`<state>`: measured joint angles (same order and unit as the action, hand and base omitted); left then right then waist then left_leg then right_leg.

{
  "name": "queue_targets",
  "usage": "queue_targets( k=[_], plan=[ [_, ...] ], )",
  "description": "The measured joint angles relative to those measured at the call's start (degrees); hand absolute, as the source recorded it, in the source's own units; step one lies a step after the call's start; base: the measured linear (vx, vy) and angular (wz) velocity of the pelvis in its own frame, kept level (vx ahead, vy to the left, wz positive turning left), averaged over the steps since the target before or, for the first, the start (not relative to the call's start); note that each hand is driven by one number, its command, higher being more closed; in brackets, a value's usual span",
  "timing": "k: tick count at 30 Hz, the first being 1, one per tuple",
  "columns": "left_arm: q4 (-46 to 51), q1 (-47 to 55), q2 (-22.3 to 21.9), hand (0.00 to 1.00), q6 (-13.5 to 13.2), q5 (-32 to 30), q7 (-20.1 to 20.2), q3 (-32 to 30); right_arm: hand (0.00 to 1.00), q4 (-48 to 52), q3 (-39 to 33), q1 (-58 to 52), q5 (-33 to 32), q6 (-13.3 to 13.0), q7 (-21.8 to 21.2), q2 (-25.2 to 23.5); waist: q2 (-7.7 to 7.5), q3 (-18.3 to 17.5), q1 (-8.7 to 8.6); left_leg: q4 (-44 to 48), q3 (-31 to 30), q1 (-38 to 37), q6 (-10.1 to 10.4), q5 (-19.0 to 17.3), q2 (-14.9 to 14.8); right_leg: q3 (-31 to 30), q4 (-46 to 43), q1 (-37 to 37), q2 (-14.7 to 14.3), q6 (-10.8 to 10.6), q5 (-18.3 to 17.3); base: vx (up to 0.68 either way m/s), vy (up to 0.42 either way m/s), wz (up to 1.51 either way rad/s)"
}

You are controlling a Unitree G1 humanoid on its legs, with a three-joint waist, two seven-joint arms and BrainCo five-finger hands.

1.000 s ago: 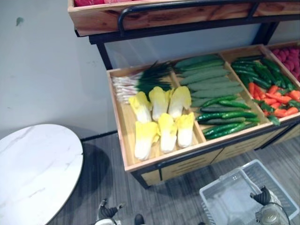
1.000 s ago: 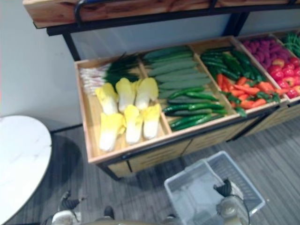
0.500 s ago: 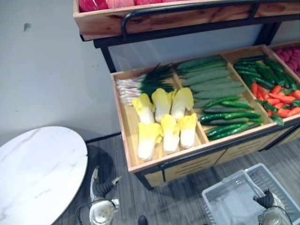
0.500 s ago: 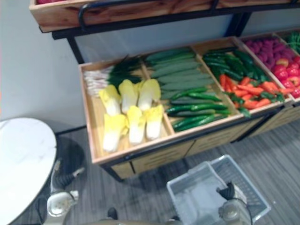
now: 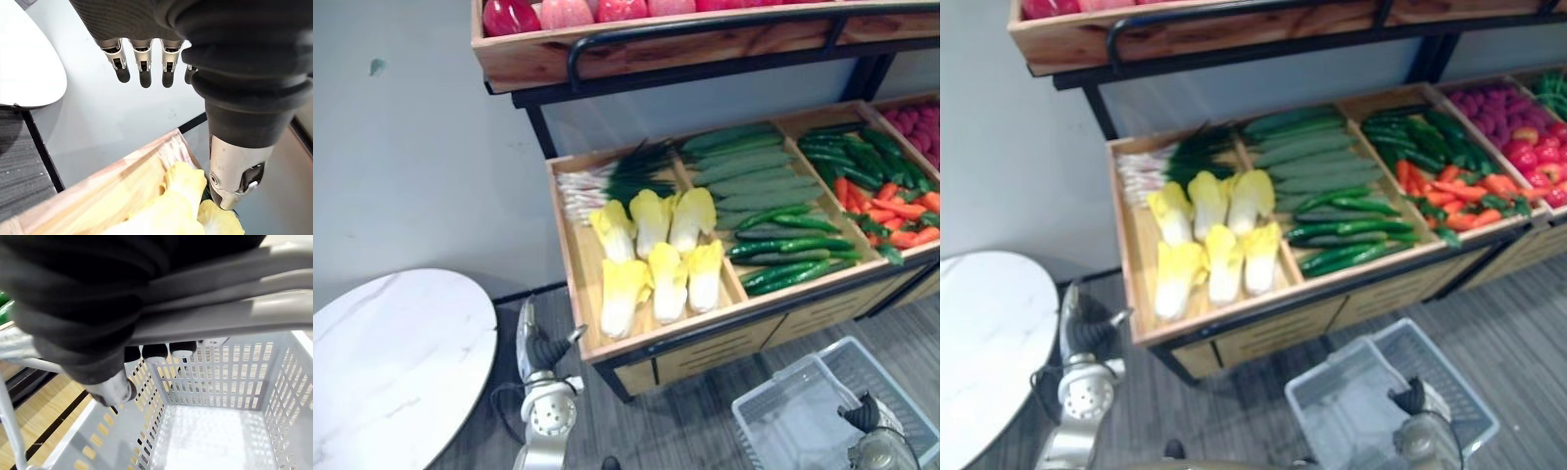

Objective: Pick vegetable in the basket

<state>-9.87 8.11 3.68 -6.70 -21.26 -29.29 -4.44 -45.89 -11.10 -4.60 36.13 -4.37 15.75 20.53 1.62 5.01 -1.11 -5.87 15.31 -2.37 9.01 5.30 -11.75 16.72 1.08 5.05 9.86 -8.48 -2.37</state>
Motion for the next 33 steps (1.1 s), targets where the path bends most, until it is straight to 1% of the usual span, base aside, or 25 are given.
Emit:
queue_targets(
  k=[1,5,10,12,19,24,29,33],
  plan=[
    [-0.05,-0.47,-0.18,0.0,0.52,-0.09,-0.4,0.26,1.0,0.07,0.48,0.32,0.07,0.03,0.03,-0.01,-0.02,0.0,-0.32,0.0,0.29,-0.17,0.0,-0.12,-0.01,-0.25,0.05,-0.02,-0.01,0.03,0.03,-0.01,-0.002,-0.16],
    [-2.49,-2.87,-0.32,0.0,2.06,-0.09,-2.07,0.81,1.0,0.07,1.47,0.93,0.14,0.18,0.14,-0.03,-0.1,-0.18,-0.39,0.0,2.23,-0.77,0.12,-0.78,-0.27,-2.34,0.47,-0.86,-0.29,0.48,0.62,0.01,-0.001,-0.26],
    [-5.61,-4.93,-0.9,0.0,3.79,-0.12,-3.48,0.87,1.0,0.4,2.7,1.21,0.19,0.31,0.22,-0.2,-0.46,-0.32,-0.45,0.1,3.66,-0.76,0.21,-0.87,-0.76,-3.7,1.36,-1.56,-0.87,0.48,1.15,0.04,-0.009,-0.19],
    [-5.69,-5.06,-1.51,0.0,4.74,-0.11,-4.21,1.31,1.0,0.51,3.19,1.5,1.57,0.31,0.25,-0.24,-0.51,-0.35,-0.47,0.2,4.51,-0.78,0.22,-0.86,-0.87,-4.3,1.67,-1.74,-1.01,0.7,1.33,0.06,-0.007,-0.15],
    [-7.85,-7.16,-1.52,0.0,5.0,-0.1,-4.52,2.66,1.0,0.76,5.07,2.3,2.33,0.45,0.38,-0.25,-0.54,-0.36,-0.73,0.24,4.54,-0.8,0.23,-0.85,-0.91,-4.31,1.77,-1.7,-1.04,0.72,1.34,0.01,-0.001,-0.01],
    [-10.17,-8.49,-1.52,0.0,6.78,-0.1,-6.17,3.11,1.0,1.24,6.67,2.35,2.36,0.44,1.23,-0.25,-0.83,-0.26,-0.74,-0.01,4.4,-0.74,0.22,-0.85,-0.94,-4.08,1.76,-1.82,-1.05,0.71,1.34,-0.02,-0.004,0.02],
    [-11.61,-10.11,-1.55,0.0,6.97,-0.09,-7.75,3.13,1.0,2.29,7.13,2.48,2.35,0.44,2.03,-0.32,-1.06,-0.17,-0.73,-0.02,4.41,0.67,0.22,-0.85,-1.04,-4.08,1.77,-3.3,-1.15,0.68,1.36,0.0,-0.001,-0.01],
    [-12.32,-10.86,-1.58,0.0,7.32,-0.07,-8.66,3.23,1.0,2.29,7.19,2.82,2.36,0.45,2.51,-0.46,-1.12,-0.14,-1.08,0.1,4.49,1.27,0.22,-0.85,-1.05,-4.17,1.85,-3.77,-1.18,0.87,1.74,0.03,-0.003,-0.03]
  ],
)
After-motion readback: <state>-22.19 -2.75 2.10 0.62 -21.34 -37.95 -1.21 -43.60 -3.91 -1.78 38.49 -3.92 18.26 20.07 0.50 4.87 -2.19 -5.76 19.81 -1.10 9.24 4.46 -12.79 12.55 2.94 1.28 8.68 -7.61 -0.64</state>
